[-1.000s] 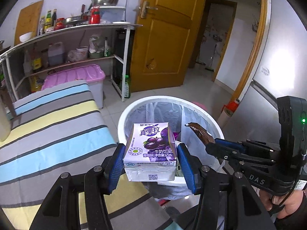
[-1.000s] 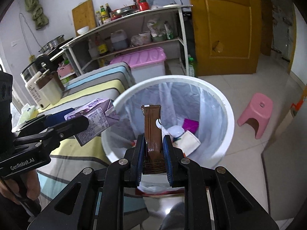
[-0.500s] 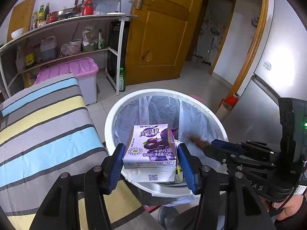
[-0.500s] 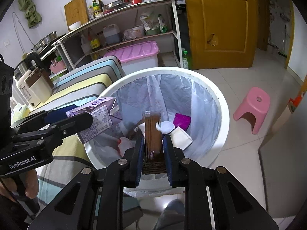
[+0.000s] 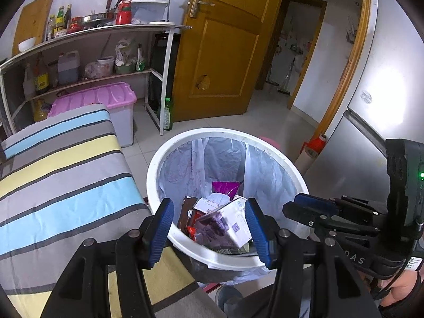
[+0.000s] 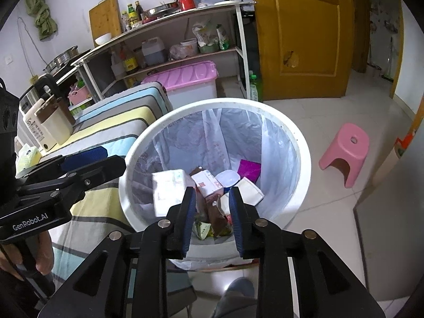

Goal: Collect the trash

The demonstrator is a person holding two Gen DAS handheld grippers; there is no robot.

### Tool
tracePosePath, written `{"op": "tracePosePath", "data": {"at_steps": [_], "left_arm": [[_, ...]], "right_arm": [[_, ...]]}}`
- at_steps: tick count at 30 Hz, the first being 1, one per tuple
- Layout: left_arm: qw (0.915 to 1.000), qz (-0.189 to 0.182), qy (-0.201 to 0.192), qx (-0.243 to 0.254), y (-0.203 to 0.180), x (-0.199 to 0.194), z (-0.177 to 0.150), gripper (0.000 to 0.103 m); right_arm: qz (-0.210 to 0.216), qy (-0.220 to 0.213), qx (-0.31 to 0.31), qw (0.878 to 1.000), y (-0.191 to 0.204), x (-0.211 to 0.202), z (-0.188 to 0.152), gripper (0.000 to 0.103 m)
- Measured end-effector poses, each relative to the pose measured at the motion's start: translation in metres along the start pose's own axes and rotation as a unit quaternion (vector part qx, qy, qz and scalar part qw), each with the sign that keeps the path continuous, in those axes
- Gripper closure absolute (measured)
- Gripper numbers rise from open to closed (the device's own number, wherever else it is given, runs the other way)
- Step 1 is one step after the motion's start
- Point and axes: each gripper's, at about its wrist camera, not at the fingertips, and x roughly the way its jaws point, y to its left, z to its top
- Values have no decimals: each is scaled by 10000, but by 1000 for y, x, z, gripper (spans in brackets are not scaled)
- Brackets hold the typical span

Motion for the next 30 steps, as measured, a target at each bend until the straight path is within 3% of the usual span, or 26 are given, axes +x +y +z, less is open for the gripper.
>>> {"op": "tracePosePath", "data": {"at_steps": [30], "left_arm": [[9950, 791, -575, -190, 8, -121, -59, 47]], "right_arm": [[336, -704, -659, 9948, 78, -88, -42, 75]]}}
